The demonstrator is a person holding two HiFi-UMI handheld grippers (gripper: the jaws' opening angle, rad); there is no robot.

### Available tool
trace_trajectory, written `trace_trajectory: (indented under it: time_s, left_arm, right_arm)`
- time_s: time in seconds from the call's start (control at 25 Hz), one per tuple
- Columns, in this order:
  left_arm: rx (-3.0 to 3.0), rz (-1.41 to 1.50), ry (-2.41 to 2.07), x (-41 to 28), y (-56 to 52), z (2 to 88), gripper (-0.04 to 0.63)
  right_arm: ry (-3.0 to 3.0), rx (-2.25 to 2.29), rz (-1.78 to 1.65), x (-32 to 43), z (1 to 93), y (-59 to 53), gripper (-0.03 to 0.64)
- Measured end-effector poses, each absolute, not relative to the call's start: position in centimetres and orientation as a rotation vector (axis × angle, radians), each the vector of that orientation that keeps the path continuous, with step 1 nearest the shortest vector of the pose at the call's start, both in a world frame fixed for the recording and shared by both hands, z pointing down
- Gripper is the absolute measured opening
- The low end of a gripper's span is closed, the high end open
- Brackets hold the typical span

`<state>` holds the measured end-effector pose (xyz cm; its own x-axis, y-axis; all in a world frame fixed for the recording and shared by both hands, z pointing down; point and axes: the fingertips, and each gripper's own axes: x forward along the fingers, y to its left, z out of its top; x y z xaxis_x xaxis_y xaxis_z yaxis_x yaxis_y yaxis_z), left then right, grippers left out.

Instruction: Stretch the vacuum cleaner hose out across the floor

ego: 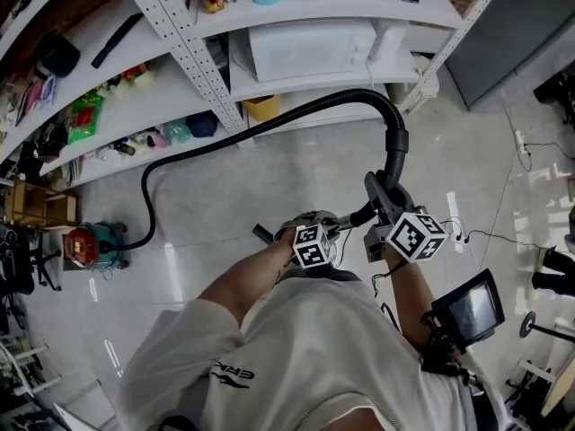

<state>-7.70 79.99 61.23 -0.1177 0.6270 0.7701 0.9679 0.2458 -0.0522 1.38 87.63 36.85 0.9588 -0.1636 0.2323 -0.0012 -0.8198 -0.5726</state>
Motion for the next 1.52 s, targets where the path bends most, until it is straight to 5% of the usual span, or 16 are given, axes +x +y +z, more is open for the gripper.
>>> trace_trajectory:
  time_s: [1.52]
  left_arm:
    - [-1.325,-0.728,-1.879,-17.5,100.8,63.7,0.155]
  right_arm:
    - [-0.016,-2.401,-0.411,-6.5,41.2,111.2,0.140]
